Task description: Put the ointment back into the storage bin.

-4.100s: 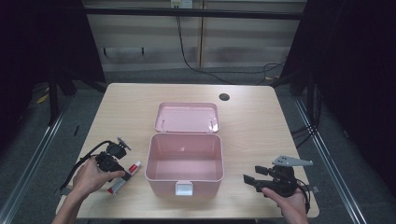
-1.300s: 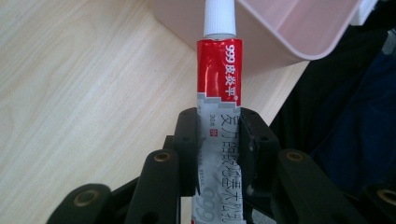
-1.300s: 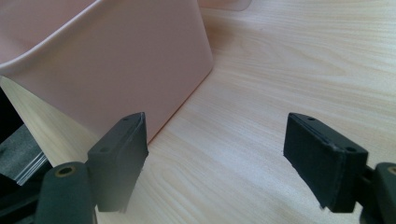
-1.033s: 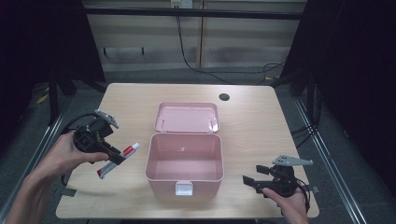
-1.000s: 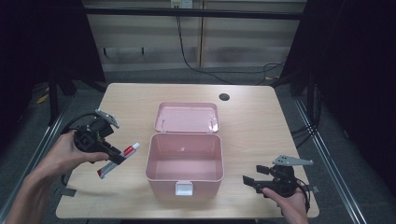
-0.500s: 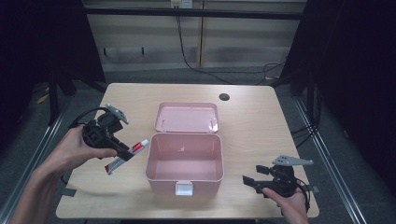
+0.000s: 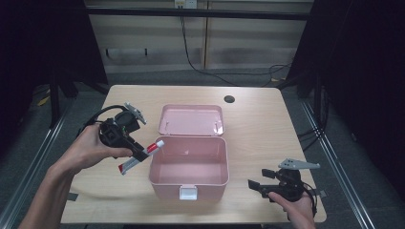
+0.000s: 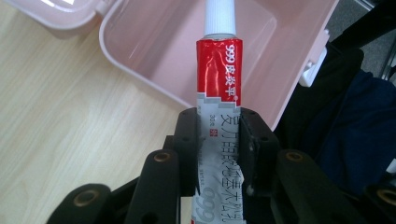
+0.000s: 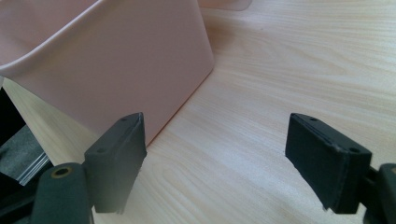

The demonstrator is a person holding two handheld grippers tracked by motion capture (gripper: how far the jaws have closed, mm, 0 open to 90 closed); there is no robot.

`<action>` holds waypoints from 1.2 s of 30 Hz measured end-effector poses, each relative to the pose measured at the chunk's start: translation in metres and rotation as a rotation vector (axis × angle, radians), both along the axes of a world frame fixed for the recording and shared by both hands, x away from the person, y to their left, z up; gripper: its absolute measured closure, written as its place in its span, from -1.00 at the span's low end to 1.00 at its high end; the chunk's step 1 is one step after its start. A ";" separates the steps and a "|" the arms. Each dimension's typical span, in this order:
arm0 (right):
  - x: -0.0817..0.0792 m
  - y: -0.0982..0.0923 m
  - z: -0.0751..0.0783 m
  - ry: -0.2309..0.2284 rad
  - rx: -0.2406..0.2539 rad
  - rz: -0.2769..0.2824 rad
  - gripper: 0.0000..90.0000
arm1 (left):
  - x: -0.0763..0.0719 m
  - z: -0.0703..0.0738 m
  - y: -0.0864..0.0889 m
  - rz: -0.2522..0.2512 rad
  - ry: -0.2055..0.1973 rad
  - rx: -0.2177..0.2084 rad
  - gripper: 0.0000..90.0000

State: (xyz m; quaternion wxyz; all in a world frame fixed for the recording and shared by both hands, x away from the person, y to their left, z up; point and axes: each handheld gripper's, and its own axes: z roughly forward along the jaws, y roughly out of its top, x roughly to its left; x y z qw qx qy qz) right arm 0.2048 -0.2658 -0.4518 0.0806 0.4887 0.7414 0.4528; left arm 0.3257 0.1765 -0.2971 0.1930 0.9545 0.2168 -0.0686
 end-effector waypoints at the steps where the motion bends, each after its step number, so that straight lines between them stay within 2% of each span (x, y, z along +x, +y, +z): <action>1: 0.000 0.000 0.000 0.000 0.001 0.000 -0.55 | 0.001 0.001 -0.002 -0.020 -0.005 0.009 0.57; 2: 0.000 0.000 0.000 -0.004 0.002 0.001 -0.56 | 0.000 0.002 -0.004 -0.005 -0.008 -0.003 0.57; 3: 0.000 0.000 0.000 -0.004 0.003 0.002 -0.56 | 0.001 0.003 -0.006 -0.021 -0.004 0.003 0.57; 9: 0.000 0.000 0.000 -0.004 0.002 0.003 -0.58 | 0.001 0.004 -0.021 -0.033 -0.006 -0.014 0.57; 10: 0.000 0.000 0.000 -0.005 0.004 0.004 -0.58 | 0.001 0.003 -0.026 -0.041 -0.008 -0.030 0.57; 12: 0.000 0.000 0.000 -0.007 0.007 0.002 -0.59 | 0.001 0.003 -0.033 -0.061 -0.002 -0.018 0.57; 14: 0.000 0.000 0.001 -0.006 0.005 0.005 -0.59 | 0.001 0.002 -0.038 -0.069 0.011 -0.025 0.57; 18: 0.000 0.000 0.001 -0.005 0.004 0.008 -0.59 | -0.004 0.004 -0.051 -0.110 -0.003 -0.008 0.57; 20: 0.000 0.000 0.001 -0.004 0.003 0.008 -0.59 | -0.005 0.006 -0.055 -0.103 -0.006 -0.018 0.57; 21: 0.000 0.000 0.001 -0.004 0.003 0.008 -0.59 | -0.004 0.006 -0.058 -0.115 -0.009 -0.007 0.57; 27: 0.000 0.000 0.001 -0.006 0.007 0.008 -0.59 | -0.008 0.006 -0.073 -0.133 -0.012 -0.013 0.57; 30: 0.000 0.000 0.001 -0.005 0.006 0.008 -0.59 | -0.007 0.007 -0.081 -0.163 -0.012 -0.009 0.57; 36: -0.001 0.000 0.001 -0.004 0.008 0.008 -0.59 | -0.008 0.003 -0.089 -0.178 -0.017 -0.008 0.57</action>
